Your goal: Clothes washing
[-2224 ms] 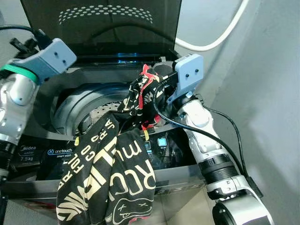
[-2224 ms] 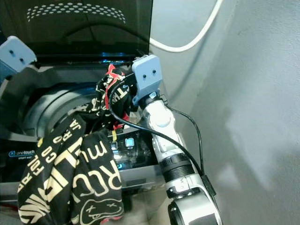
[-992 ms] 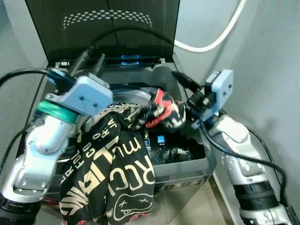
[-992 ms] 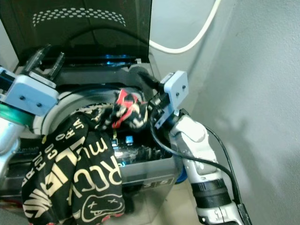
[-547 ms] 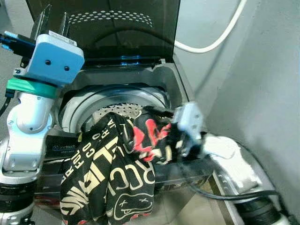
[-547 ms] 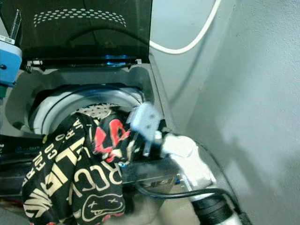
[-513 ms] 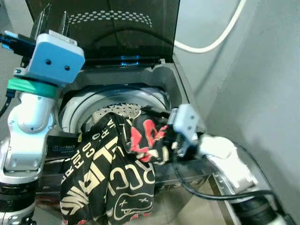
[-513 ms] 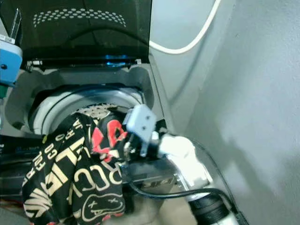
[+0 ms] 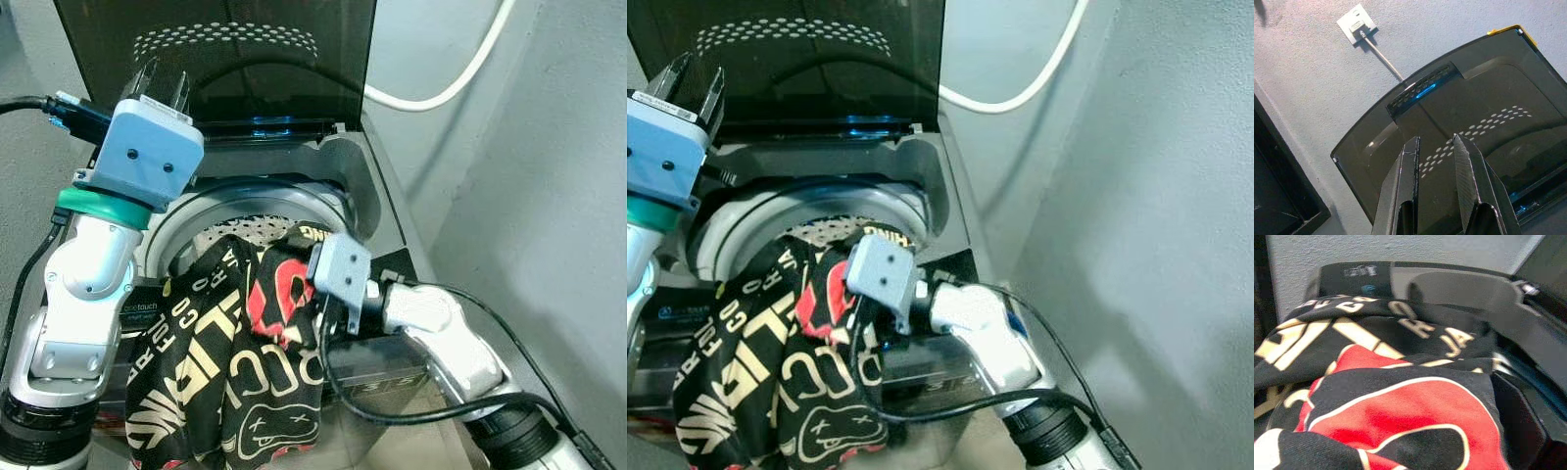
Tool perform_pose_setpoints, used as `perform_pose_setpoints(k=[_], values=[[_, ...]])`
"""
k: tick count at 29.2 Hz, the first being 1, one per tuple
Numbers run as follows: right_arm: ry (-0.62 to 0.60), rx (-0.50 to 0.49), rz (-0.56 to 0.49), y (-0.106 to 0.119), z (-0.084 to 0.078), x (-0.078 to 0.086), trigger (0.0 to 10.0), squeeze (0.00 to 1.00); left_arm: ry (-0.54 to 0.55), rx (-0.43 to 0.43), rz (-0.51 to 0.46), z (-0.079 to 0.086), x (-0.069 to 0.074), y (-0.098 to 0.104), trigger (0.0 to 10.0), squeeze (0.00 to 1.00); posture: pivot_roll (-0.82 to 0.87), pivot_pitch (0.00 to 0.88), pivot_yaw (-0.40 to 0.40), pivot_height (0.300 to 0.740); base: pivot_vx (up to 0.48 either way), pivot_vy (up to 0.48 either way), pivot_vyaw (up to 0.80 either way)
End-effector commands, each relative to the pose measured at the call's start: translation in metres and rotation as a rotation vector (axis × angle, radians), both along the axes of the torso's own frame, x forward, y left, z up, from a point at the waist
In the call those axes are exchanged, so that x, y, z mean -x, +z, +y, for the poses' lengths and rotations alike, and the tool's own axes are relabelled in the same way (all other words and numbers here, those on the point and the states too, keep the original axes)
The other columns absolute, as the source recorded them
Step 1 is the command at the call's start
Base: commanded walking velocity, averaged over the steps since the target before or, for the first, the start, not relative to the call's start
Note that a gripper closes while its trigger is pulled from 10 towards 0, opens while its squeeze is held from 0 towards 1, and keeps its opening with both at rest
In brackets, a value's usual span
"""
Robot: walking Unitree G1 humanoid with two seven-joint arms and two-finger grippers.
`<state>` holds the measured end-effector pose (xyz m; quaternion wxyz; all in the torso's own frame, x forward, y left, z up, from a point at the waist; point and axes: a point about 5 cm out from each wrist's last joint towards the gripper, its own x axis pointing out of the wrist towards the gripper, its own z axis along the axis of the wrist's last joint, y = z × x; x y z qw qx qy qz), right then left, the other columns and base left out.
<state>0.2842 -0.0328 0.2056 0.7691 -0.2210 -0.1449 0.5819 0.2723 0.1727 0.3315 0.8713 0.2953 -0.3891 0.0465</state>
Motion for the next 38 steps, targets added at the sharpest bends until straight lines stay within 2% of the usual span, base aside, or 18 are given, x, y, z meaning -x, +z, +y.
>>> perform_pose_setpoints(k=[1,2,3,8,10,11,13,18,21,24,29,31,32,34,35,36,37,38], values=[[0.019,0.036,0.013,-0.008,0.006,0.002,3.6,0.0,0.01,-0.008,0.008,0.001,0.0,-0.002,10.0,0.0,0.18,0.062,0.042,0.74,0.0,0.0,0.0],[0.019,0.036,0.013,-0.008,0.006,0.002,3.6,0.0,0.01,-0.008,0.008,0.001,0.0,-0.002,10.0,0.0,0.18,0.062,0.042,0.74,0.0,0.0,0.0],[-0.034,0.041,0.005,-0.01,0.009,-0.005,0.0,0.0,0.01,-0.008,0.009,0.001,-0.001,-0.003,10.0,0.0,0.18,0.063,0.042,0.74,0.0,0.0,0.0],[-0.107,0.04,-0.008,-0.011,0.011,-0.014,0.0,0.0,0.011,-0.007,0.011,0.001,-0.001,-0.004,10.0,0.0,0.18,0.064,0.041,0.74,0.0,0.0,0.0],[-0.196,0.029,-0.023,-0.01,0.012,-0.026,0.0,0.0,0.013,-0.005,0.011,0.001,-0.001,-0.004,10.0,0.0,0.17,0.063,0.041,0.74,0.0,0.0,0.0],[-0.332,0.007,-0.05,-0.002,0.012,-0.044,0.0,0.0,0.014,-0.003,0.01,0.001,-0.002,-0.004,10.0,0.0,0.17,0.061,0.04,0.74,0.0,0.0,0.0],[-0.332,0.007,-0.05,-0.002,0.012,-0.044,0.0,0.0,0.014,-0.003,0.01,0.001,-0.002,-0.004,10.0,0.0,0.17,0.061,0.04,0.74,0.0,0.0,0.0],[-0.743,-0.097,-0.117,0.029,0.0,-0.091,0.0,0.0,0.011,0.007,0.014,-0.002,-0.001,-0.004,10.0,0.0,0.17,0.057,0.033,0.74,0.0,0.0,0.0],[-0.786,-0.112,-0.119,0.032,-0.003,-0.095,0.0,0.0,0.012,0.008,0.014,-0.002,-0.001,-0.004,10.0,0.0,0.17,0.057,0.033,0.74,0.0,0.0,0.0],[-1.012,-0.269,-0.129,0.05,-0.024,-0.11,0.0,0.0,0.012,0.013,0.009,-0.003,0.0,-0.004,10.0,0.0,0.17,0.058,0.027,0.74,0.0,0.0,0.0],[-1.072,-0.321,-0.124,0.055,-0.029,-0.114,0.0,0.0,0.012,0.015,0.009,-0.004,0.0,-0.005,10.0,0.0,0.17,0.059,0.025,0.74,0.0,0.0,0.0],[-1.176,-0.397,-0.126,0.062,-0.041,-0.118,0.0,0.0,0.012,0.016,0.009,-0.005,0.0,-0.005,10.0,0.0,0.16,0.062,0.024,0.74,0.0,0.0,0.0],[-1.214,-0.417,-0.142,0.067,-0.046,-0.121,9.1,0.0,0.012,0.017,0.009,-0.005,0.0,-0.005,10.0,0.0,0.16,0.063,0.024,0.74,0.0,0.0,0.0],[-1.214,-0.417,-0.142,0.067,-0.046,-0.121,9.1,0.0,0.012,0.017,0.009,-0.005,0.0,-0.005,10.0,0.0,0.16,0.063,0.024,0.74,0.0,0.0,0.0],[-1.172,-0.361,-0.184,0.069,-0.041,-0.122,10.0,0.0,0.011,0.019,0.009,-0.006,0.0,-0.005,10.0,0.0,0.16,0.064,0.026,0.74,0.0,0.0,0.0],[-1.172,-0.361,-0.184,0.069,-0.041,-0.122,10.0,0.0,0.011,0.019,0.009,-0.006,0.0,-0.005,10.0,0.0,0.16,0.064,0.026,0.74,0.0,0.0,0.0],[-1.004,-0.156,-0.317,0.065,-0.025,-0.118,10.0,0.0,0.01,0.02,0.009,-0.006,0.0,-0.005,10.0,0.0,0.16,0.066,0.031,0.74,0.0,0.0,0.0],[-1.004,-0.156,-0.317,0.065,-0.025,-0.118,10.0,0.0,0.01,0.02,0.009,-0.006,0.0,-0.005,10.0,0.0,0.16,0.066,0.031,0.74,0.0,0.0,0.0]])
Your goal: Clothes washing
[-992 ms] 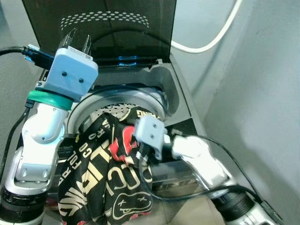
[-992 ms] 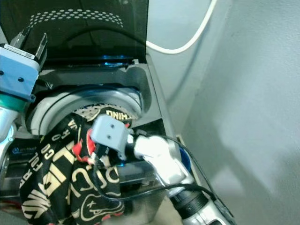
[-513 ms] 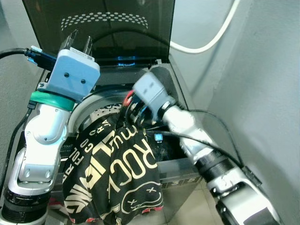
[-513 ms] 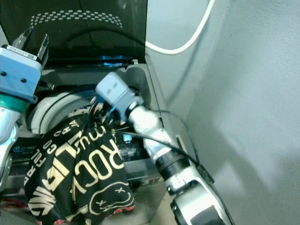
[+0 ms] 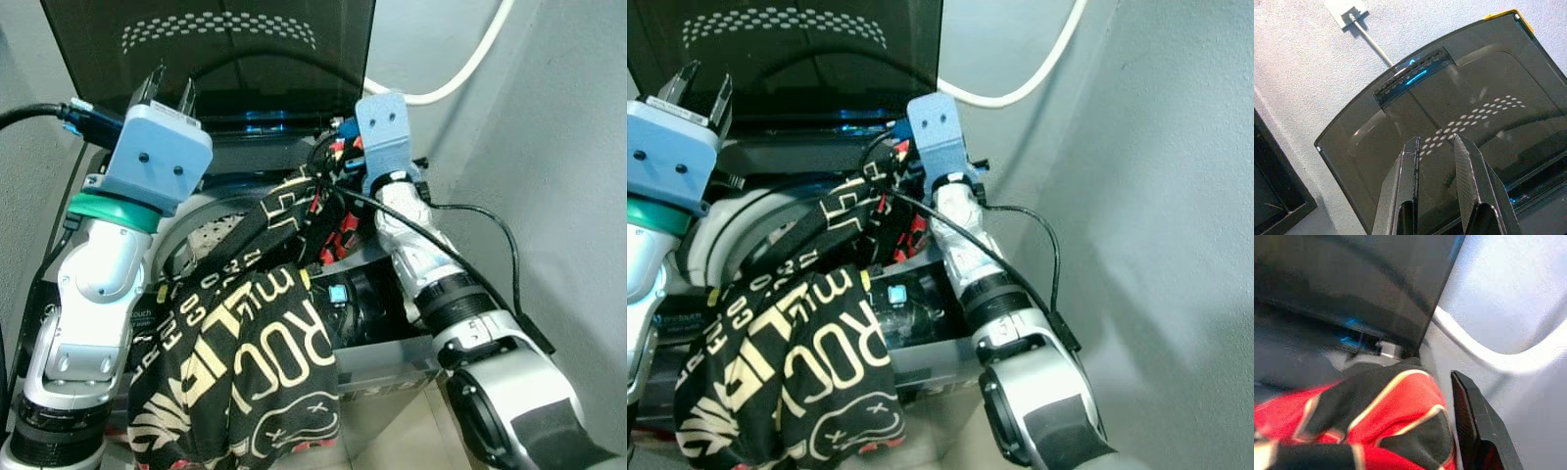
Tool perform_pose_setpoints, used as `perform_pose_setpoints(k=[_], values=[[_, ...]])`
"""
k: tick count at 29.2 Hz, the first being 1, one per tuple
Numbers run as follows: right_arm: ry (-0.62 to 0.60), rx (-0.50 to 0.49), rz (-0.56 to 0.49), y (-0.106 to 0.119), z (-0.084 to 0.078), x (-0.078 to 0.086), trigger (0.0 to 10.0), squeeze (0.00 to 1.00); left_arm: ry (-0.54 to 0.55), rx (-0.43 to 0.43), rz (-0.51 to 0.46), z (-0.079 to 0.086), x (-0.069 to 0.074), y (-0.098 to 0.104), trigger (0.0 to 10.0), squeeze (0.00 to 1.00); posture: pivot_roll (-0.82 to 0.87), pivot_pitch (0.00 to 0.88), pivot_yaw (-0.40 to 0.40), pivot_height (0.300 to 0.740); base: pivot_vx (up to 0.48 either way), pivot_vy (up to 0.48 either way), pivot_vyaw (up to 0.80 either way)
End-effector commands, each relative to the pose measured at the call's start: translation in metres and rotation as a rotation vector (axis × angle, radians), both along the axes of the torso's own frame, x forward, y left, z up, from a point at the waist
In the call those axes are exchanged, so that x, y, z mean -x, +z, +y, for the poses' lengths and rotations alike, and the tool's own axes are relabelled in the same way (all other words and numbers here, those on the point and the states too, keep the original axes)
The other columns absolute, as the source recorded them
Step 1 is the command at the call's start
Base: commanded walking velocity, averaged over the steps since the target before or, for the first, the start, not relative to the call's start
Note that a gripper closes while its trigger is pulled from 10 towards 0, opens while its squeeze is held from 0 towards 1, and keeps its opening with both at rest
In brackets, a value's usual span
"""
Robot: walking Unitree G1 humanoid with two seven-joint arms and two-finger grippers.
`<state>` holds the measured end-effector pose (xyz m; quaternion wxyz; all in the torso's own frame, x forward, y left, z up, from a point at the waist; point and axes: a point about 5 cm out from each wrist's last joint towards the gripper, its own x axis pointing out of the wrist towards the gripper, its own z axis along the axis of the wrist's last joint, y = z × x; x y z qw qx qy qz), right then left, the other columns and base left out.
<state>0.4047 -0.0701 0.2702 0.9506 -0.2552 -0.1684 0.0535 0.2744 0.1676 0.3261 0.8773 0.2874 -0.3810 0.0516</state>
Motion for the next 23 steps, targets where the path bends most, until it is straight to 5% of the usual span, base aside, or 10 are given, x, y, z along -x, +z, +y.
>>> perform_pose_setpoints(k=[1,2,3,4,9,10,11,12,18,23], values=[[0.063,0.086,-0.01,0.0,0.012,0.002,10.0,0.0,0.003,-0.003,-0.006,-0.001,0.002,0.0,10.0,0.0,0.16,0.066,0.031,0.74,0.0,0.0,0.0],[0.193,0.322,-0.01,-0.008,0.024,0.008,10.0,0.0,0.001,-0.003,-0.005,-0.001,0.002,0.001,10.0,0.0,0.16,0.067,0.032,0.74,0.0,0.0,0.0],[0.193,0.322,-0.01,-0.008,0.024,0.008,10.0,0.0,0.001,-0.003,-0.005,-0.001,0.002,0.001,10.0,0.0,0.16,0.067,0.032,0.74,0.0,0.0,0.0],[0.331,0.49,0.026,-0.016,0.025,0.014,10.0,0.01,-0.003,-0.006,-0.005,-0.001,0.002,0.001,10.0,0.0,0.16,0.065,0.035,0.74,0.0,0.0,0.0],[0.439,0.549,0.067,-0.017,0.021,0.018,10.0,0.02,-0.009,-0.01,-0.005,-0.001,0.002,0.002,10.0,0.0,0.15,0.063,0.036,0.74,0.0,0.0,0.0],[0.395,0.512,0.025,0.003,0.008,0.013,10.0,0.55,-0.016,-0.016,-0.003,-0.001,0.001,0.003,10.0,0.0,0.15,0.061,0.037,0.74,0.0,0.0,0.0],[0.395,0.512,0.025,0.003,0.008,0.013,10.0,0.55,-0.016,-0.016,-0.003,-0.001,0.001,0.003,10.0,0.0,0.15,0.061,0.037,0.74,0.0,0.0,0.0],[0.311,0.479,-0.038,0.022,-0.003,0.007,10.0,1.0,-0.023,-0.019,-0.001,-0.002,0.001,0.002,10.0,0.0,0.14,0.057,0.038,0.74,0.0,0.0,0.0],[0.358,0.479,-0.002,0.026,-0.008,0.007,10.0,1.0,-0.031,-0.021,0.001,-0.005,0.0,0.002,10.0,0.0,0.15,0.056,0.037,0.74,0.0,0.0,0.0],[0.772,0.501,0.175,0.002,-0.004,0.038,10.0,1.0,-0.031,-0.023,0.004,-0.005,0.001,0.0,10.0,0.0,0.15,0.058,0.036,0.74,0.0,0.0,0.0]])
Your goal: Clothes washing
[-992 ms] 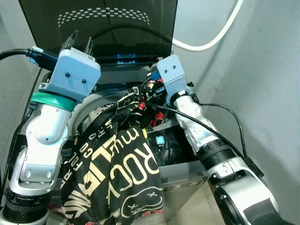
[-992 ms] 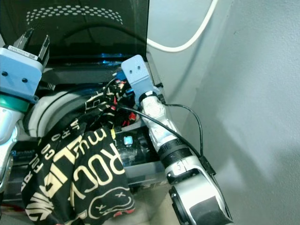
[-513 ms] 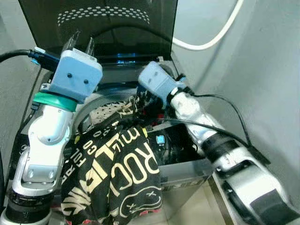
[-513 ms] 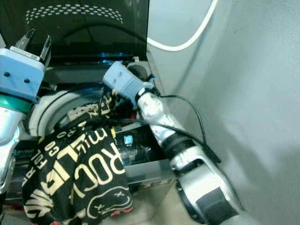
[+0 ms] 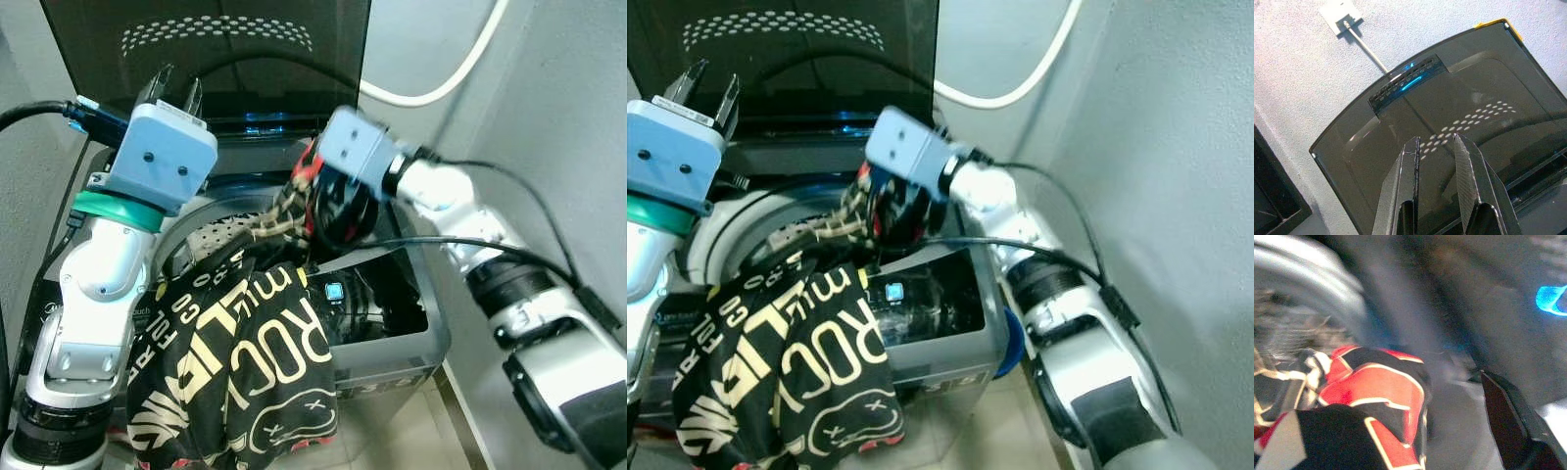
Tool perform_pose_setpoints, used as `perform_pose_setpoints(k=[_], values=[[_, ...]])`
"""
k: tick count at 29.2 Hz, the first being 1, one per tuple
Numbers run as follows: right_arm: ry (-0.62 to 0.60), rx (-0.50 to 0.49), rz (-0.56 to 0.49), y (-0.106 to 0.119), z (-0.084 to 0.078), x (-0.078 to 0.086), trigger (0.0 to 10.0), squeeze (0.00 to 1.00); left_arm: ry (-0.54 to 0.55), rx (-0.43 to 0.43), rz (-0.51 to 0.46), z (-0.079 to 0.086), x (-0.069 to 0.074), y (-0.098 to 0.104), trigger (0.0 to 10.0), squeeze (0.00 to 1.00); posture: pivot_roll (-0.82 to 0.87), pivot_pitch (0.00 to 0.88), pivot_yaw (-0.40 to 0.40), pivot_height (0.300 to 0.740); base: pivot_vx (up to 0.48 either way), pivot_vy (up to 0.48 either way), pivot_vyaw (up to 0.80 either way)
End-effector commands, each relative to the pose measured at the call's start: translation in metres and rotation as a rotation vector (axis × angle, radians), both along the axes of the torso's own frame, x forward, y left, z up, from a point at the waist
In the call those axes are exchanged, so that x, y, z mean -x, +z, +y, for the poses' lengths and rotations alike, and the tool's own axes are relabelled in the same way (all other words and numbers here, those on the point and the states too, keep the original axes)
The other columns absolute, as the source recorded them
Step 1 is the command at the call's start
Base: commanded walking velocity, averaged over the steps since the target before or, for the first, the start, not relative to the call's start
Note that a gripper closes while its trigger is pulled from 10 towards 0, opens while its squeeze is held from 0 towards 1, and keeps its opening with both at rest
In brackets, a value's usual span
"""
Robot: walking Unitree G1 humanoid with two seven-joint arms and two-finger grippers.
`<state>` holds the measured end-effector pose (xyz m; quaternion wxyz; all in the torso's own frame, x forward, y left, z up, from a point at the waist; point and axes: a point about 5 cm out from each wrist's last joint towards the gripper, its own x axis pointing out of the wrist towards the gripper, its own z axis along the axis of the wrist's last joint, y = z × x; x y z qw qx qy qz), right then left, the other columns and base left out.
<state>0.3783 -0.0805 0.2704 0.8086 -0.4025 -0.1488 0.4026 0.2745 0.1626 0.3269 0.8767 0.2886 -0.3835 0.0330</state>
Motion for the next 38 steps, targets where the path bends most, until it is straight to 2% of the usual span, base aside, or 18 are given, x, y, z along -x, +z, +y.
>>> perform_pose_setpoints(k=[1,6,13,14,15,17,20,22,23,26,27,30,31,32,34,35,37,38], values=[[0.222,0.032,0.098,-0.001,0.003,0.021,10.0,1.0,0.002,-0.006,-0.001,0.0,0.001,0.0,10.0,0.0,0.15,0.06,0.037,0.74,0.0,0.0,0.0],[0.321,0.045,0.164,-0.004,-0.009,0.035,10.0,1.0,0.002,-0.007,0.001,0.0,0.001,-0.001,10.0,0.0,0.15,0.06,0.039,0.74,0.0,0.0,0.0],[0.337,0.04,0.176,-0.004,-0.014,0.039,10.0,1.0,0.001,-0.007,0.002,0.001,0.001,-0.001,10.0,0.0,0.15,0.06,0.039,0.74,0.0,0.0,0.0],[0.33,0.005,0.165,0.0,-0.021,0.04,10.0,0.0,-0.001,-0.007,0.003,0.0,0.001,-0.001,10.0,0.0,0.15,0.06,0.045,0.74,0.0,0.0,0.0],[0.301,-0.09,0.136,0.014,-0.033,0.041,10.0,0.0,-0.006,-0.008,0.004,0.0,0.0,-0.001,10.0,0.0,0.15,0.059,0.053,0.74,0.0,0.0,0.0],[0.301,-0.09,0.136,0.014,-0.033,0.041,10.0,0.0,-0.006,-0.008,0.004,0.0,0.0,-0.001,10.0,0.0,0.15,0.059,0.053,0.74,0.0,0.0,0.0],[0.254,-0.207,0.078,0.033,-0.053,0.045,10.0,0.0,-0.011,-0.01,0.004,-0.001,0.0,0.0,10.0,0.0,0.15,0.058,0.055,0.74,0.0,0.0,0.0],[0.254,-0.225,0.072,0.037,-0.058,0.047,10.0,0.0,-0.012,-0.011,0.004,-0.001,0.0,0.0,10.0,0.0,0.15,0.058,0.055,0.74,0.0,0.0,0.0],[0.233,-0.257,0.041,0.045,-0.07,0.051,10.0,0.0,-0.012,-0.012,0.004,0.0,0.0,0.0,10.0,0.0,0.15,0.057,0.056,0.74,0.0,0.0,0.0],[0.233,-0.257,0.041,0.045,-0.07,0.051,10.0,0.0,-0.012,-0.012,0.004,0.0,0.0,0.0,10.0,0.0,0.15,0.057,0.056,0.74,0.0,0.0,0.0],[0.216,-0.293,0.018,0.053,-0.082,0.056,10.0,0.0,-0.012,-0.013,0.004,0.0,0.0,0.0,10.0,0.0,0.15,0.055,0.056,0.74,0.0,0.0,0.0],[0.198,-0.289,0.018,0.052,-0.091,0.061,10.0,0.0,-0.013,-0.014,0.003,0.0,0.0,0.001,10.0,0.0,0.15,0.053,0.059,0.74,0.0,0.0,0.0],[0.198,-0.289,0.018,0.052,-0.091,0.061,10.0,0.0,-0.013,-0.014,0.003,0.0,0.0,0.001,10.0,0.0,0.15,0.053,0.059,0.74,0.0,0.0,0.0],[0.16,-0.208,0.008,0.041,-0.087,0.062,10.0,0.0,-0.019,-0.014,0.002,-0.001,-0.001,0.001,10.0,0.0,0.15,0.052,0.06,0.74,0.0,0.0,0.0],[0.056,-0.089,-0.108,0.026,-0.064,0.051,10.0,0.0,-0.03,-0.012,0.002,-0.004,-0.003,0.001,10.0,0.0,0.13,0.048,0.063,0.74,0.0,0.0,0.0],[0.008,-0.066,-0.218,0.027,-0.052,0.046,10.0,0.0,-0.035,-0.011,0.002,-0.005,-0.003,0.001,10.0,0.0,0.13,0.045,0.061,0.74,0.0,0.0,0.0],[0.008,-0.066,-0.218,0.027,-0.052,0.046,10.0,0.0,-0.035,-0.011,0.002,-0.005,-0.003,0.001,10.0,0.0,0.13,0.045,0.061,0.74,0.0,0.0,0.0],[-0.046,-0.075,-0.331,0.031,-0.042,0.041,10.0,0.0,-0.038,-0.01,0.001,-0.006,-0.004,0.0,10.0,0.0,0.14,0.043,0.057,0.74,0.0,0.0,0.0]])
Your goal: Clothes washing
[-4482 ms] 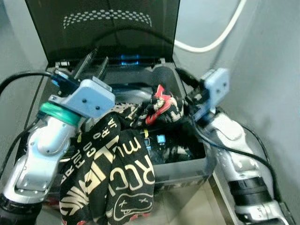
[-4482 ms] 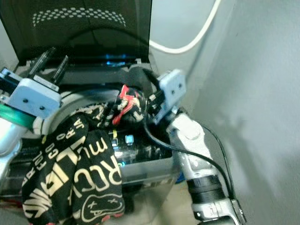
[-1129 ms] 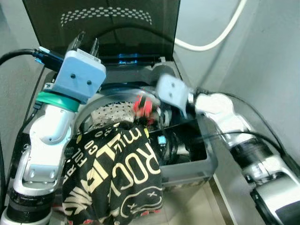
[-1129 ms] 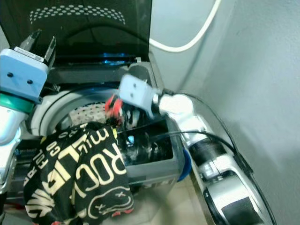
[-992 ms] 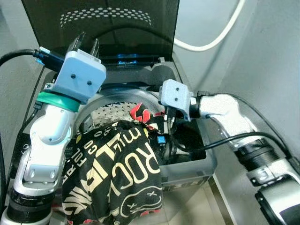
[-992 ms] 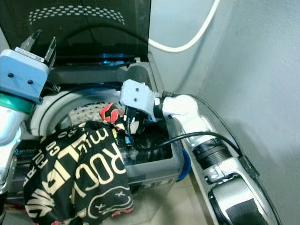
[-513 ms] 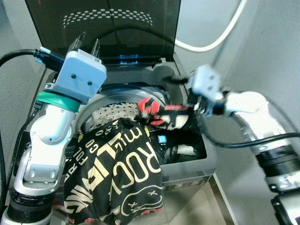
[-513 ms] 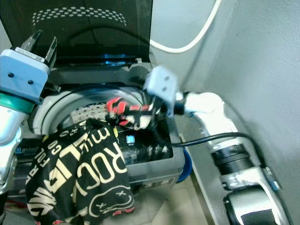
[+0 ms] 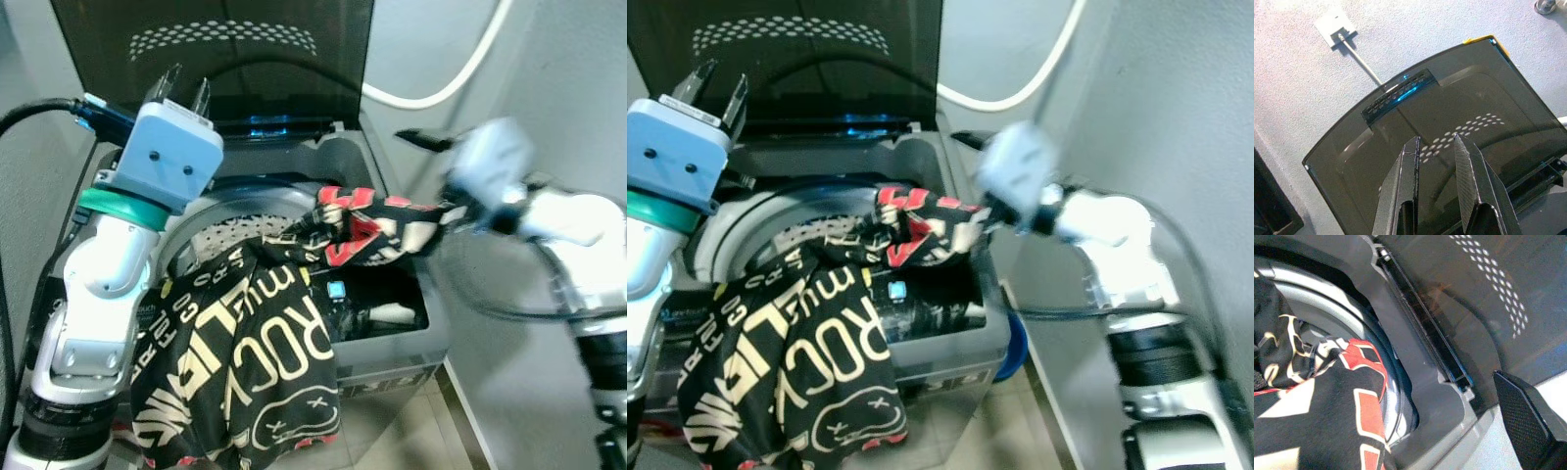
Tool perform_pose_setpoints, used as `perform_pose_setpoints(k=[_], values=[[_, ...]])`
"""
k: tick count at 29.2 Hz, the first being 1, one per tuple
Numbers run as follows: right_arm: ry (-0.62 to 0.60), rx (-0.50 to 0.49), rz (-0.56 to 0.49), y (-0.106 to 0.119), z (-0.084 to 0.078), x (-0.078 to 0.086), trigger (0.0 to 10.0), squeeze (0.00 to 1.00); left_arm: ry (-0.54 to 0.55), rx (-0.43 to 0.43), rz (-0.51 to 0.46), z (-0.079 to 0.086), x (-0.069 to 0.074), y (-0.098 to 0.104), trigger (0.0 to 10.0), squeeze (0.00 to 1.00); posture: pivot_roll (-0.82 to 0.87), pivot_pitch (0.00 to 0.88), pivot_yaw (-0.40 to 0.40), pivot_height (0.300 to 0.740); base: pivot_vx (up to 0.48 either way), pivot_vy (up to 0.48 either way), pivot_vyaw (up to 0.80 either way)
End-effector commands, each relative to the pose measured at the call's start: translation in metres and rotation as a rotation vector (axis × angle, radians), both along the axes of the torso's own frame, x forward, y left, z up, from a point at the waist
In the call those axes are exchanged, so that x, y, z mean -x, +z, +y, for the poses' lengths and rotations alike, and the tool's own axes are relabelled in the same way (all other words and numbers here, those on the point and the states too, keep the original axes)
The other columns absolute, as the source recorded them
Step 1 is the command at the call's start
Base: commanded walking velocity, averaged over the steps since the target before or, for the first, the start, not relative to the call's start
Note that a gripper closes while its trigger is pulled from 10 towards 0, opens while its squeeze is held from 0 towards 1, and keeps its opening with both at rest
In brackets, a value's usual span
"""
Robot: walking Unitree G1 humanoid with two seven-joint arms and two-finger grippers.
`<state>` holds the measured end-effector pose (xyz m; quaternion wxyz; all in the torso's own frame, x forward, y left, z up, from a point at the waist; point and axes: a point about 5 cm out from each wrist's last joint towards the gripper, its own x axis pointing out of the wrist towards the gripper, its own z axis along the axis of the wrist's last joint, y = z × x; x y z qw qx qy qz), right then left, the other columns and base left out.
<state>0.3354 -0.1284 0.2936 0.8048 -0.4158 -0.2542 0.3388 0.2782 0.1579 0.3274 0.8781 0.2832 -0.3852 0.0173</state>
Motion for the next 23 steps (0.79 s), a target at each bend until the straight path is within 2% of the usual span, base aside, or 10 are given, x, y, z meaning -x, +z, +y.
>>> perform_pose_setpoints(k=[1,2,4,6,7,9,11,12,13,23], values=[[-0.03,0.002,-0.096,0.008,0.006,-0.002,10.0,0.0,-0.005,-0.008,-0.006,-0.001,0.0,0.0,10.0,0.0,0.14,0.043,0.057,0.74,0.0,0.0,0.0],[-0.079,0.03,-0.226,0.012,0.015,-0.004,10.0,0.0,-0.004,-0.006,-0.01,-0.001,0.001,0.0,10.0,0.0,0.14,0.042,0.054,0.74,0.0,0.0,0.0],[-0.063,0.1,-0.305,0.012,0.023,-0.003,10.0,0.0,-0.001,-0.005,-0.013,-0.001,0.001,0.001,10.0,0.0,0.15,0.041,0.052,0.74,0.0,0.0,0.0],[-0.063,0.1,-0.305,0.012,0.023,-0.003,10.0,0.0,-0.001,-0.005,-0.013,-0.001,0.001,0.001,10.0,0.0,0.15,0.041,0.052,0.74,0.0,0.0,0.0],[0.044,0.239,-0.285,0.005,0.03,0.003,10.0,0.0,0.003,-0.005,-0.015,0.0,0.002,0.001,10.0,0.0,0.15,0.039,0.049,0.74,0.0,0.0,0.0],[0.044,0.239,-0.285,0.005,0.03,0.003,10.0,0.0,0.003,-0.005,-0.015,0.0,0.002,0.001,10.0,0.0,0.15,0.039,0.049,0.74,0.0,0.0,0.0],[0.222,0.526,-0.101,-0.02,0.028,0.017,10.0,0.0,0.008,-0.004,-0.017,0.0,0.002,0.001,10.0,0.0,0.15,0.04,0.049,0.74,0.0,0.0,0.0],[0.222,0.526,-0.101,-0.02,0.028,0.017,10.0,0.0,0.008,-0.004,-0.017,0.0,0.002,0.001,10.0,0.0,0.15,0.04,0.049,0.74,0.0,0.0,0.0],[0.266,0.627,-0.022,-0.03,0.025,0.023,10.0,0.0,0.009,-0.004,-0.018,0.0,0.002,0.001,10.0,0.0,0.15,0.04,0.049,0.74,0.0,0.0,0.0],[0.388,0.745,0.19,-0.04,0.016,0.043,10.0,0.0,0.004,0.002,-0.021,-0.001,0.001,0.002,10.0,0.0,0.14,0.039,0.053,0.74,0.0,0.0,0.0]])
